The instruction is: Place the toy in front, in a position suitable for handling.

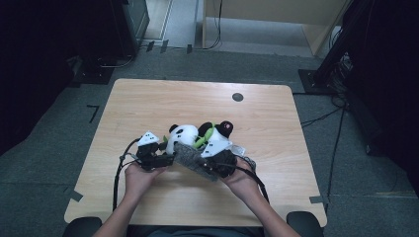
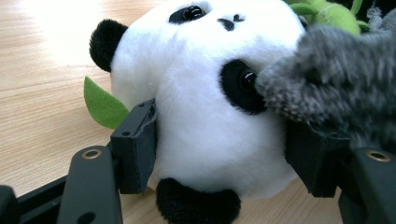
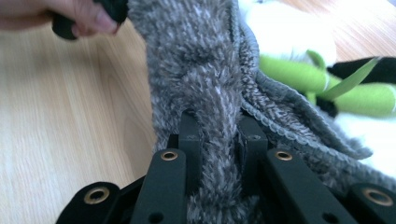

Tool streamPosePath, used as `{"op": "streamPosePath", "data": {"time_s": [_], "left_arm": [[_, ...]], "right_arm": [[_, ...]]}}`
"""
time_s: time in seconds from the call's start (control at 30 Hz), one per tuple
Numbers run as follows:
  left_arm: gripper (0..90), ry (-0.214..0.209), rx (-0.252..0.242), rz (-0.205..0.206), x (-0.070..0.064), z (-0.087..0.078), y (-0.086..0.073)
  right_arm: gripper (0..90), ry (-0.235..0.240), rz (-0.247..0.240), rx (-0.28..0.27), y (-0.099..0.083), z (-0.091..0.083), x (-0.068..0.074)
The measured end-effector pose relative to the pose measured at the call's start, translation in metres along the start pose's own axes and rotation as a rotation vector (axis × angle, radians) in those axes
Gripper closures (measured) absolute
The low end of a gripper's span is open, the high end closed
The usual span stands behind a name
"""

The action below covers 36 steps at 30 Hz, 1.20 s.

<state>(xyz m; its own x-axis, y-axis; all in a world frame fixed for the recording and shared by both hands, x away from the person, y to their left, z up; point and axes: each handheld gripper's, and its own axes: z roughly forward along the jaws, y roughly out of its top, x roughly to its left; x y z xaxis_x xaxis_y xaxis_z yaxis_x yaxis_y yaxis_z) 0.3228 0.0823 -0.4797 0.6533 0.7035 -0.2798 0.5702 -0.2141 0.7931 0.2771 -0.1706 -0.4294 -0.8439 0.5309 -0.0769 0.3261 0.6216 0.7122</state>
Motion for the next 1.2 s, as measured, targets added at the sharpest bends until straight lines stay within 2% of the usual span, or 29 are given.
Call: {"op": "streamPosePath", "data": {"time_s": [0.2, 0.43, 0.57, 0.77, 0.97, 1.03, 1.2], "left_arm": [[32.4, -0.002, 0.002, 0.008, 0.0, 0.0, 0.0], [33.1, -0.004, 0.008, -0.002, 0.0, 0.0, 0.001], [34.1, -0.009, 0.003, -0.01, 0.001, 0.001, 0.002], [34.8, -0.004, 0.01, 0.001, 0.0, 0.002, 0.002], [35.1, -0.009, 0.011, 0.004, 0.0, 0.002, 0.003], [35.2, -0.01, 0.01, 0.006, 0.0, 0.002, 0.003], [35.4, -0.012, 0.009, 0.006, 0.0, 0.003, 0.002]], "right_arm": [[77.6, 0.005, 0.035, -0.01, -0.008, -0.002, 0.001], [77.6, 0.005, 0.046, -0.023, -0.017, -0.006, 0.0], [77.7, 0.002, 0.065, -0.026, -0.022, -0.012, -0.003], [77.9, 0.002, 0.109, -0.048, -0.034, -0.022, -0.004], [78.0, 0.0, 0.104, -0.085, -0.047, -0.028, -0.001], [78.1, 0.009, 0.118, -0.102, -0.051, -0.032, -0.002], [78.2, 0.002, 0.126, -0.097, -0.054, -0.041, -0.004]]}}
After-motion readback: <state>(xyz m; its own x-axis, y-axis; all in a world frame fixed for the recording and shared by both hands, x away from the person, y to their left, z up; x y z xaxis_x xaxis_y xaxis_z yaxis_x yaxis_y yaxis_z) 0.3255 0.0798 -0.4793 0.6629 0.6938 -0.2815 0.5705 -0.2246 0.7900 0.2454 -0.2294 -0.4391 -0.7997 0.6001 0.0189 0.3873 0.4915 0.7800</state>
